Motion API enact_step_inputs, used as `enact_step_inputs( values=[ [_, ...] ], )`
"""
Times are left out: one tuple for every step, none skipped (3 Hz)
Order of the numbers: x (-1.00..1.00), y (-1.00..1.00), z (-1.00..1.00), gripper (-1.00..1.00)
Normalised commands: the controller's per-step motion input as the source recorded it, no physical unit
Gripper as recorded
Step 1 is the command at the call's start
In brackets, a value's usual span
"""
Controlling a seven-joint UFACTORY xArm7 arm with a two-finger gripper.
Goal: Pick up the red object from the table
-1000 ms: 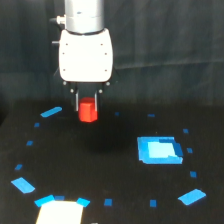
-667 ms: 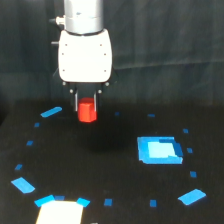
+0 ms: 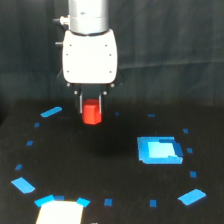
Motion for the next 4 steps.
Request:
enact_step_inputs(
  values=[
    [-0.12,0.10,-0.25,-1.00],
    [-0.02,0.03,-0.54,-1.00],
    [0.00,0.17,-0.28,-1.00],
    [0.25,0.27,-0.03,-1.00]
  ],
)
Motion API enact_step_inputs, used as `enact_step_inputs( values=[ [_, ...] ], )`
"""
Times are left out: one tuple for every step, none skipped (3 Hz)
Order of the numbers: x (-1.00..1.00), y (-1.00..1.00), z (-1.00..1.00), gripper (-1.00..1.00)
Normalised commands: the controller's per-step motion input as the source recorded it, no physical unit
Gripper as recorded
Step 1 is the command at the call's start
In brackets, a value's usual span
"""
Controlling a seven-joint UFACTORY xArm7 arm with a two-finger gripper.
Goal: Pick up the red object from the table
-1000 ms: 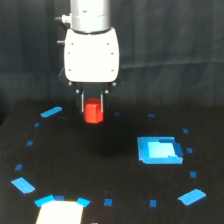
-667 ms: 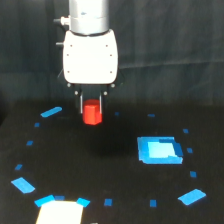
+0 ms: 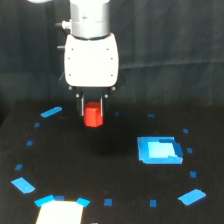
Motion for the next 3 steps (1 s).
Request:
enact_step_inputs(
  values=[
    [-0.15,-0.81,-0.04,-1.00],
    [0.28,-0.19,-0.11,-1.00],
    [0.40,-0.52,-0.01,-1.00]
  ],
)
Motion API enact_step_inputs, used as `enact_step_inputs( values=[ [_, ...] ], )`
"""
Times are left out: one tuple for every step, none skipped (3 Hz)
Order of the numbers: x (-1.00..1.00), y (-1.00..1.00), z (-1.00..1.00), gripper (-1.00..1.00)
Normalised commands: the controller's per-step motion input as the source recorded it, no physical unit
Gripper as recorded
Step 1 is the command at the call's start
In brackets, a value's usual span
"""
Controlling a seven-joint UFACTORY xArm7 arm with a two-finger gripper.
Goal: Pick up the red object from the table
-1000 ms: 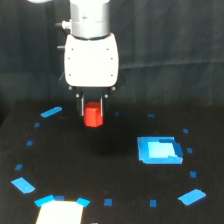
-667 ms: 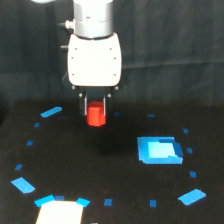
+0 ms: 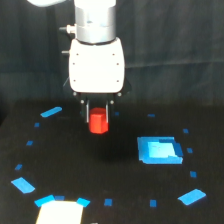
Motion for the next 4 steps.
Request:
enact_step_inputs(
  values=[
    [-0.16,0.11,0.17,-1.00],
    [0.14,-0.56,0.29,-1.00],
    [-0.17,-0.40,0.91,-1.00],
    [0.04,0.43,0.04,-0.61]
  ],
)
